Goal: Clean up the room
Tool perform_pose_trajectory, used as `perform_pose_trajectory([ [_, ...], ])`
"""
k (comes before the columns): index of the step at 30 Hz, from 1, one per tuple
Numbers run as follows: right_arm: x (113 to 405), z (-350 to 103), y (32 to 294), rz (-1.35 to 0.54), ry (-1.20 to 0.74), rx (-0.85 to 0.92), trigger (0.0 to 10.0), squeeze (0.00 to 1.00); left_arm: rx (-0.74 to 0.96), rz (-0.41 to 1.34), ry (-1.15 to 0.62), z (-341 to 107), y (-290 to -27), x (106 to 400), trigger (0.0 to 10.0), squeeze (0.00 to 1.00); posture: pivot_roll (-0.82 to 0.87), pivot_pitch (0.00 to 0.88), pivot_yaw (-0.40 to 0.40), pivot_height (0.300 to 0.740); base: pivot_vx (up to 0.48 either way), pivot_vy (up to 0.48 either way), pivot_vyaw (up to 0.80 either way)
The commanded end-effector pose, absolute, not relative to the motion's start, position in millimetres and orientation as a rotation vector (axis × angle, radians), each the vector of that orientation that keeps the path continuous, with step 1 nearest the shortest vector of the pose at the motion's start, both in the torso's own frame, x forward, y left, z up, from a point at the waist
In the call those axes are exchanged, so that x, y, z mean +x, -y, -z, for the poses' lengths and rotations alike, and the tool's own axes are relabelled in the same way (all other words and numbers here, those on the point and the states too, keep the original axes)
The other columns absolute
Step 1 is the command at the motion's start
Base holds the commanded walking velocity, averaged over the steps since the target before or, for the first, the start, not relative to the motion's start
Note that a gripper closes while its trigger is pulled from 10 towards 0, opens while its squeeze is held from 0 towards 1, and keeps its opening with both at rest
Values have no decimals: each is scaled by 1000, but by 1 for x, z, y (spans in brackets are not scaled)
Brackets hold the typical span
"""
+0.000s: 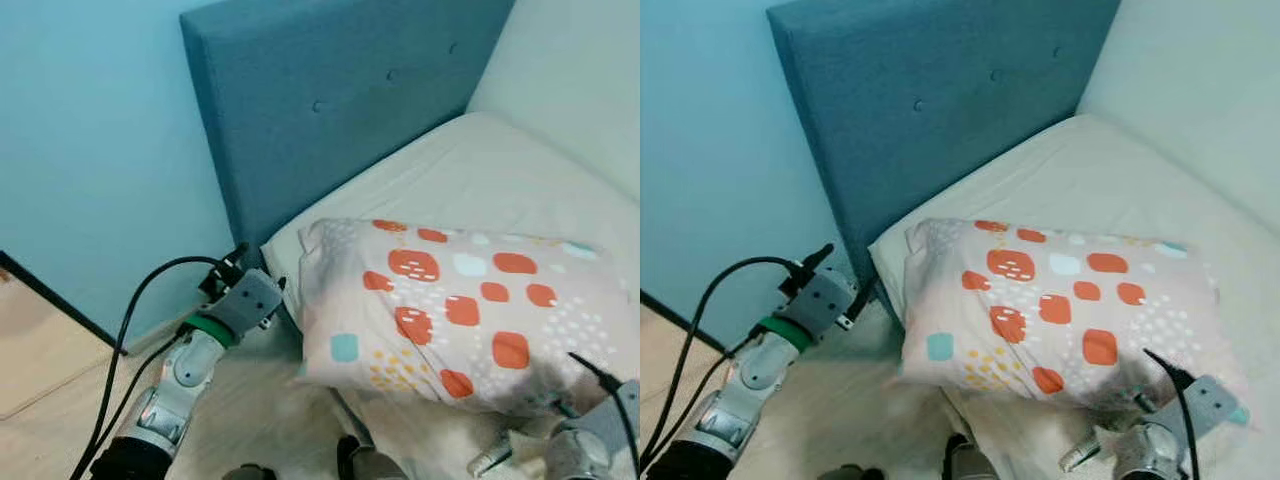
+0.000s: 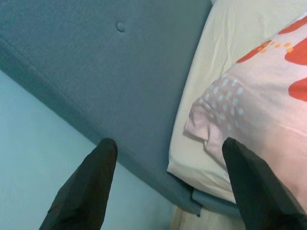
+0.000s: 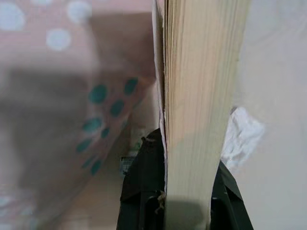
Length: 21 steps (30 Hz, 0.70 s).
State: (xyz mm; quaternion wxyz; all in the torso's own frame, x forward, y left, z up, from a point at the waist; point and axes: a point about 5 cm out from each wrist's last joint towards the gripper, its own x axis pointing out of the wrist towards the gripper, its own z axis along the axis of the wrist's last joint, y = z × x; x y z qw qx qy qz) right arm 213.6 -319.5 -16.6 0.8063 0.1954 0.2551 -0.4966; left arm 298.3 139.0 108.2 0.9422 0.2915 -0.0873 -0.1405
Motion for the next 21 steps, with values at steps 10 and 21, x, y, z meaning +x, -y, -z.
perform_pose_trajectory([
  [10,208,-1,349,1195,-456,350,10000,1000,602,296,148,-103,-140,293,10000,0,51,173,43,740,0,0,0],
  [21,182,-26,392,1394,-348,182,10000,0,597,295,143,-102,-138,295,10000,0,42,155,41,740,0,0,0],
])
